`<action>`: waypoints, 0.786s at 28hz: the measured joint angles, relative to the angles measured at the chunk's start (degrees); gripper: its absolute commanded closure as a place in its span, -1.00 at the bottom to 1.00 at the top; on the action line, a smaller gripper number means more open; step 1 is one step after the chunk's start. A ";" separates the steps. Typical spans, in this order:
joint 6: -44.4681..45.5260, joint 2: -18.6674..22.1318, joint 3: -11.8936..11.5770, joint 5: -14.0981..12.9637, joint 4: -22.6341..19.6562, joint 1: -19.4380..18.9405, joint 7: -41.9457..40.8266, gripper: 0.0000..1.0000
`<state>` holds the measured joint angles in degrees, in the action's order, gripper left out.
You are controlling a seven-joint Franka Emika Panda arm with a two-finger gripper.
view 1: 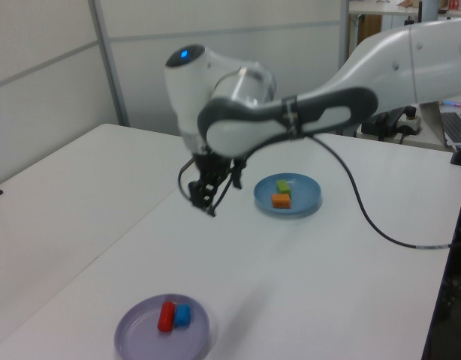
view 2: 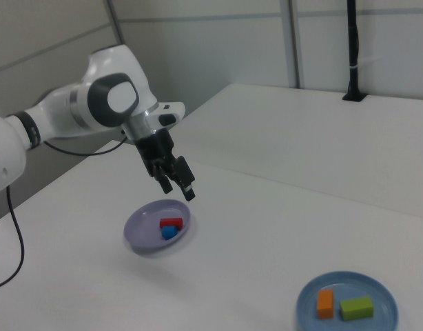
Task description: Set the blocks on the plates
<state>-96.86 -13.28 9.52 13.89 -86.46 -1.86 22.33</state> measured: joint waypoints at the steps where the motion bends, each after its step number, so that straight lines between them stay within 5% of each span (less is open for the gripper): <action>1: 1.77 0.34 -0.01 -0.75 0.69 0.55 -0.81 -1.00; 6: 6.17 2.91 -1.04 -5.58 3.03 3.84 -6.57 -1.00; 11: 8.73 7.60 -5.78 -10.77 2.92 5.22 -15.76 -1.00; 14: 8.97 10.51 -7.92 -11.94 1.73 5.66 -19.70 -1.00; 22: 6.73 11.30 -7.96 -11.96 0.42 5.58 -19.82 -1.00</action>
<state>-90.13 -1.98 1.56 1.94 -86.05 3.73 2.51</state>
